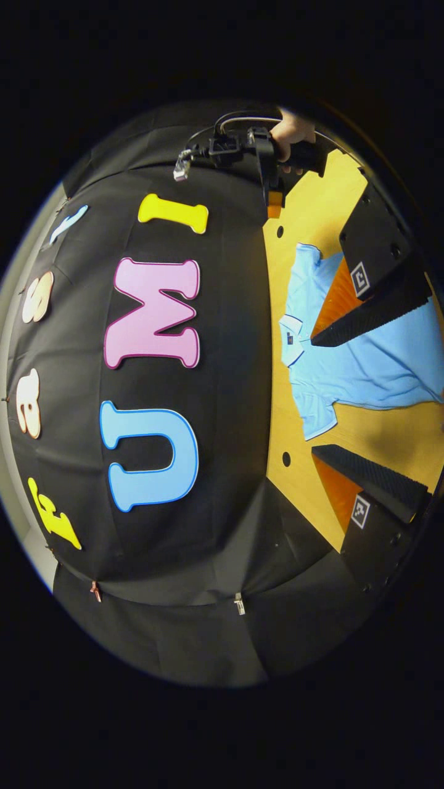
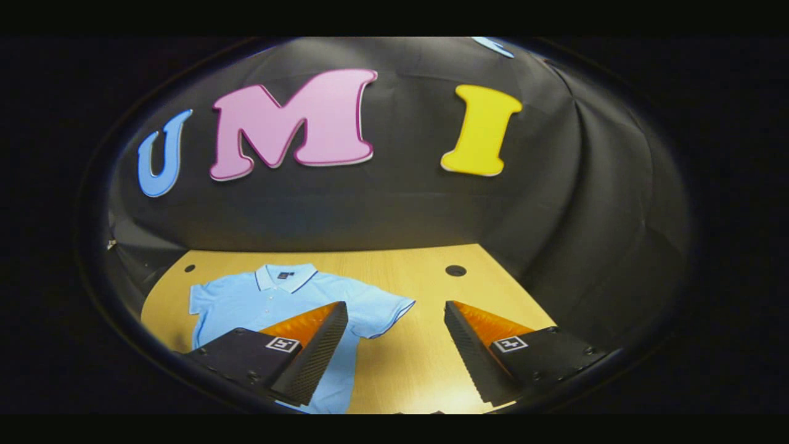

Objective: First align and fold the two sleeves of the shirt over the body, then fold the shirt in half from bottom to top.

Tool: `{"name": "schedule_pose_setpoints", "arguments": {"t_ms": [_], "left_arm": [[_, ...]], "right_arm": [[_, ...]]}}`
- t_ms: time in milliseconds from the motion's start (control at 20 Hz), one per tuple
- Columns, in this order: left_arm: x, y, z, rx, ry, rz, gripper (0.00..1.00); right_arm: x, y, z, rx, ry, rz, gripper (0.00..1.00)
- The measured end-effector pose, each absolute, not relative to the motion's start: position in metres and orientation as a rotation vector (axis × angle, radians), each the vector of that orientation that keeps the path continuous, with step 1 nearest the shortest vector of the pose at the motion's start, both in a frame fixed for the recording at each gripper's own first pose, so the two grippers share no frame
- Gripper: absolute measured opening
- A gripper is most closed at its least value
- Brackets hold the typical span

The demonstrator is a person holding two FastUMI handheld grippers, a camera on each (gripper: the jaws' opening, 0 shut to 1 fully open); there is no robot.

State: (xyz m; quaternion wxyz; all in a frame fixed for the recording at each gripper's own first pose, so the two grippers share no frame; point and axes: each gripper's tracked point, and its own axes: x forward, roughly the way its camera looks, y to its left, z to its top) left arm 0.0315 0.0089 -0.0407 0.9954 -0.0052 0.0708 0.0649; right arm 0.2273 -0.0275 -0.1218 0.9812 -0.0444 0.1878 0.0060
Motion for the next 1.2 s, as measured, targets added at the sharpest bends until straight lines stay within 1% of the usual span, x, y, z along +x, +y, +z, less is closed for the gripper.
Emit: {"name": "schedule_pose_setpoints", "arguments": {"t_ms": [200,250,300,350,400,450,700,750,800,850,1000,1050,1100,1150,1200], "left_arm": [[0.036,-0.002,-0.060,-0.016,0.222,0.152,1.00],[0.039,-0.003,-0.063,-0.036,0.237,0.158,1.00],[0.042,-0.005,-0.063,-0.063,0.246,0.160,1.00],[0.046,-0.006,-0.062,-0.086,0.249,0.167,1.00],[0.051,-0.005,-0.059,-0.101,0.247,0.176,1.00],[0.055,-0.001,-0.058,-0.110,0.246,0.188,1.00],[0.069,0.012,-0.059,-0.132,0.256,0.239,1.00],[0.072,0.014,-0.056,-0.138,0.252,0.244,1.00],[0.074,0.017,-0.054,-0.142,0.250,0.250,1.00],[0.075,0.019,-0.055,-0.145,0.251,0.257,1.00],[0.077,0.025,-0.056,-0.157,0.250,0.266,1.00],[0.078,0.026,-0.058,-0.156,0.253,0.267,1.00],[0.079,0.027,-0.058,-0.152,0.255,0.268,1.00],[0.077,0.029,-0.061,-0.147,0.258,0.268,1.00],[0.076,0.029,-0.062,-0.146,0.257,0.266,1.00]], "right_arm": [[0.282,-0.039,-0.187,-0.036,0.541,-0.021,0.97],[0.290,-0.043,-0.202,-0.013,0.580,-0.034,0.95],[0.298,-0.051,-0.212,0.007,0.616,-0.048,0.98],[0.303,-0.057,-0.222,0.023,0.643,-0.062,0.97],[0.310,-0.062,-0.232,0.036,0.663,-0.077,0.96],[0.319,-0.066,-0.240,0.050,0.679,-0.093,0.98],[0.347,-0.069,-0.268,0.082,0.724,-0.149,0.97],[0.353,-0.070,-0.264,0.066,0.695,-0.156,0.96],[0.355,-0.067,-0.270,0.062,0.709,-0.153,0.95],[0.354,-0.068,-0.267,0.035,0.703,-0.165,0.91],[0.353,-0.055,-0.272,-0.001,0.709,-0.115,0.70],[0.354,-0.053,-0.271,-0.015,0.697,-0.104,0.42],[0.353,-0.048,-0.270,-0.020,0.696,-0.091,0.41],[0.354,-0.042,-0.271,-0.027,0.681,-0.089,0.18],[0.355,-0.041,-0.273,-0.032,0.685,-0.101,0.10]]}}
